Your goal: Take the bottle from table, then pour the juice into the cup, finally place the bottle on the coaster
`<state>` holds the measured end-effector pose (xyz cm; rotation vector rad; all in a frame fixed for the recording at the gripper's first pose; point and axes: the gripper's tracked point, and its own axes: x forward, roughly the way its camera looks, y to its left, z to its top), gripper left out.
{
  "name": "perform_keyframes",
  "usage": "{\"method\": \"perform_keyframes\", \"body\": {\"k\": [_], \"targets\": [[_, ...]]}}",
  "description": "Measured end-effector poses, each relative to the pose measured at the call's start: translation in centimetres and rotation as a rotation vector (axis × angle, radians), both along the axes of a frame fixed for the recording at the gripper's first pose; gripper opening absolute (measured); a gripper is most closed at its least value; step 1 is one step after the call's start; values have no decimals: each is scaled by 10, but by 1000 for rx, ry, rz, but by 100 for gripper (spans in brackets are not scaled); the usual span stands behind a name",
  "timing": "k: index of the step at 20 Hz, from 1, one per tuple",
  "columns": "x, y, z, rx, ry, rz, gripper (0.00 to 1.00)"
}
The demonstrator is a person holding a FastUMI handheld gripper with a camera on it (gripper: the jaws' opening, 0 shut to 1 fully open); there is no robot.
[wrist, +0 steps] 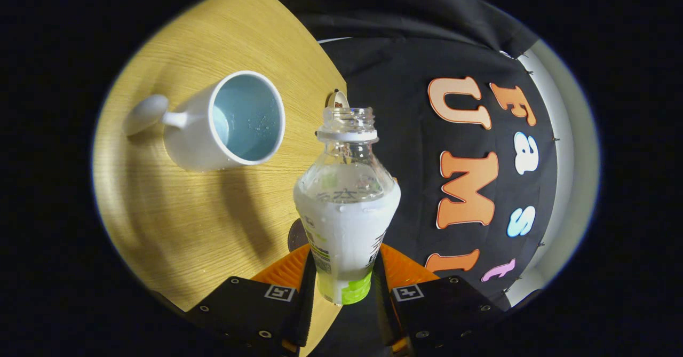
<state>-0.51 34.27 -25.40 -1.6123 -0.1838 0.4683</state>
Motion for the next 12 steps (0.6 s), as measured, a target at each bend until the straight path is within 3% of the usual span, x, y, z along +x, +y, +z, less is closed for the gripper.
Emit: {"method": "perform_keyframes", "body": {"k": [12], "targets": [[7, 4, 13, -140, -71, 61, 52]]}}
